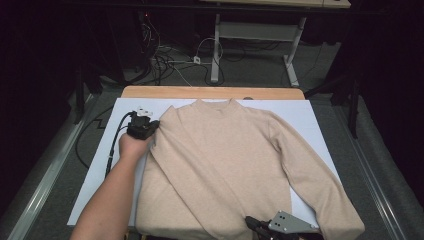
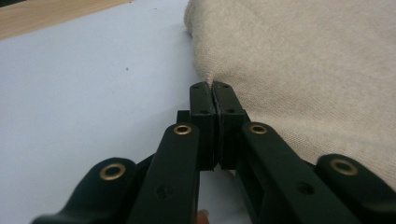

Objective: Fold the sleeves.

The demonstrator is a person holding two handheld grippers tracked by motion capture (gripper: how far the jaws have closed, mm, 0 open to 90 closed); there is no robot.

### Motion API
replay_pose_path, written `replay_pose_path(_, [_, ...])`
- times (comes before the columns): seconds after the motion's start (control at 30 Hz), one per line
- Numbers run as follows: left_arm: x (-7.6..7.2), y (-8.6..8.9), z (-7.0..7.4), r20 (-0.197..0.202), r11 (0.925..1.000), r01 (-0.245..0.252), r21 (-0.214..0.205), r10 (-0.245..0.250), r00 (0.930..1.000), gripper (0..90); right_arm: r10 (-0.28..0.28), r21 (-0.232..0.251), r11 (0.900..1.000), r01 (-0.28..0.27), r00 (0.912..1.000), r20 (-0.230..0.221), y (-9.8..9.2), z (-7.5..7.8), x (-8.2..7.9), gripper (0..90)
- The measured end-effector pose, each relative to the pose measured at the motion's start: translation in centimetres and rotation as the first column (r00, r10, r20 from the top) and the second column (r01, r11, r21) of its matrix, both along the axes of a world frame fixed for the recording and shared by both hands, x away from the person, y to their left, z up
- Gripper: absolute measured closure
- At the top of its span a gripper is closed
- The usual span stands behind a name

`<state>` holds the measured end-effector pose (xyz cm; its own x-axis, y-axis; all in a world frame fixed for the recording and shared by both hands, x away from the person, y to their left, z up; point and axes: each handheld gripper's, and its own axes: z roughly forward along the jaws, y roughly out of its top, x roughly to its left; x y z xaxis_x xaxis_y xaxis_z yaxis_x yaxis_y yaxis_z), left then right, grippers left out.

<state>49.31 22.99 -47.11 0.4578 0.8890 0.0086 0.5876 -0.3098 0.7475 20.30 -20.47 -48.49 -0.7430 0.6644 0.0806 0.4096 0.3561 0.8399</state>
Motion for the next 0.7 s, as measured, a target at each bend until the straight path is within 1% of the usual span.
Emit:
replay_pose_path(0.07, [0.1, -0.2, -0.4, -0.012, 1.0, -0.003, 0.005, 0.003, 0.9999, 86.0, -0.004, -0.007, 1.0, 0.004, 1.0, -0.003, 0.0, -0.1, 0.2, 88.4])
replay_pose_path(0.1, [0.1, -0.2, -0.6, -0.02, 1.0, -0.005, 0.001, 0.005, 0.9998, 85.7, -0.006, -0.011, 0.9999, 0.006, 1.0, -0.007, 0.0, -0.2, 0.2, 88.4])
replay_pose_path(0.13, [0.1, -0.1, -0.6, -0.031, 0.9999, -0.003, -0.013, 0.003, 0.9995, 85.0, -0.006, -0.013, 0.9999, 0.006, 0.9999, -0.014, -0.1, -0.3, 0.3, 88.4])
replay_pose_path(0.17, [0.0, -0.1, -0.6, -0.032, 0.9998, 0.001, -0.02, -0.002, 0.9995, 83.0, -0.007, -0.012, 0.9999, 0.007, 0.9998, -0.02, -0.1, -0.4, 0.4, 88.3])
replay_pose_path(0.2, [-0.2, 0.0, -0.5, -0.023, 0.9996, 0.003, -0.03, -0.004, 0.9997, 78.9, -0.006, -0.015, 0.9999, 0.006, 0.9997, -0.022, -0.1, -0.5, 0.4, 87.8])
replay_pose_path(0.23, [-0.4, 0.2, -0.4, -0.027, 0.9994, 0.005, -0.035, -0.006, 0.9996, 73.5, -0.003, -0.016, 0.9999, 0.003, 0.9997, -0.025, -0.1, -0.5, 0.4, 85.5])
replay_pose_path(0.27, [-0.6, 0.2, -0.2, -0.034, 0.9995, 0.002, -0.031, -0.003, 0.9994, 68.1, 0.002, -0.012, 0.9999, -0.002, 0.9996, -0.028, -0.1, -0.5, 0.4, 81.8])
replay_pose_path(0.3, [-1.0, 0.4, -0.1, -0.019, 0.9997, -0.001, -0.025, 0.0, 0.9998, 62.7, 0.003, -0.004, 1.0, -0.003, 0.9995, -0.03, -0.1, -0.5, 0.4, 79.6])
replay_pose_path(0.33, [-1.5, 0.6, 0.1, 0.002, 0.9995, -0.002, -0.031, 0.002, 1.0, 57.0, 0.006, 0.002, 1.0, -0.006, 0.9997, -0.024, -0.2, -0.4, 0.3, 75.9])
replay_pose_path(0.37, [-2.0, 0.8, 0.3, 0.012, 0.9988, 0.0, -0.05, 0.001, 0.9999, 53.8, 0.006, 0.01, 0.9999, -0.006, 0.9998, -0.02, -0.3, -0.2, 0.3, 71.5])
replay_pose_path(0.4, [-2.5, 1.0, 0.4, 0.011, 0.9978, 0.01, -0.066, -0.009, 0.9999, 53.5, 0.004, 0.017, 0.9998, -0.004, 0.9999, -0.014, -0.5, -0.1, 0.3, 67.3])
replay_pose_path(0.43, [-2.9, 1.1, 0.5, 0.014, 0.997, 0.013, -0.077, -0.012, 0.9998, 48.1, -0.003, 0.024, 0.9997, 0.003, 1.0, -0.008, -0.6, 0.1, 0.3, 62.8])
replay_pose_path(0.47, [-3.5, 1.2, 0.6, 0.018, 0.9971, 0.011, -0.075, -0.009, 0.9998, 40.9, -0.009, 0.026, 0.9996, 0.009, 1.0, -0.001, -0.8, 0.2, 0.4, 58.6])
replay_pose_path(0.5, [-4.0, 1.2, 0.7, 0.022, 0.997, 0.012, -0.077, -0.01, 0.9997, 36.3, -0.012, 0.028, 0.9995, 0.011, 0.9999, 0.003, -0.9, 0.4, 0.5, 54.4])
replay_pose_path(0.57, [-5.2, 1.2, 0.9, 0.036, 0.9951, 0.027, -0.095, -0.023, 0.9991, 33.8, -0.019, 0.026, 0.9995, 0.018, 0.9996, 0.019, -1.0, 0.6, 0.7, 46.2])
replay_pose_path(0.63, [-6.3, 1.1, 1.0, 0.036, 0.9955, 0.023, -0.092, -0.02, 0.9992, 24.3, -0.022, 0.032, 0.9993, 0.021, 0.9989, 0.042, -1.1, 0.9, 1.1, 38.3])
replay_pose_path(0.7, [-7.4, 1.1, 1.2, 0.038, 0.9938, 0.025, -0.108, -0.021, 0.9991, 20.0, -0.025, 0.036, 0.9991, 0.023, 0.998, 0.058, -1.1, 1.1, 1.6, 29.8])
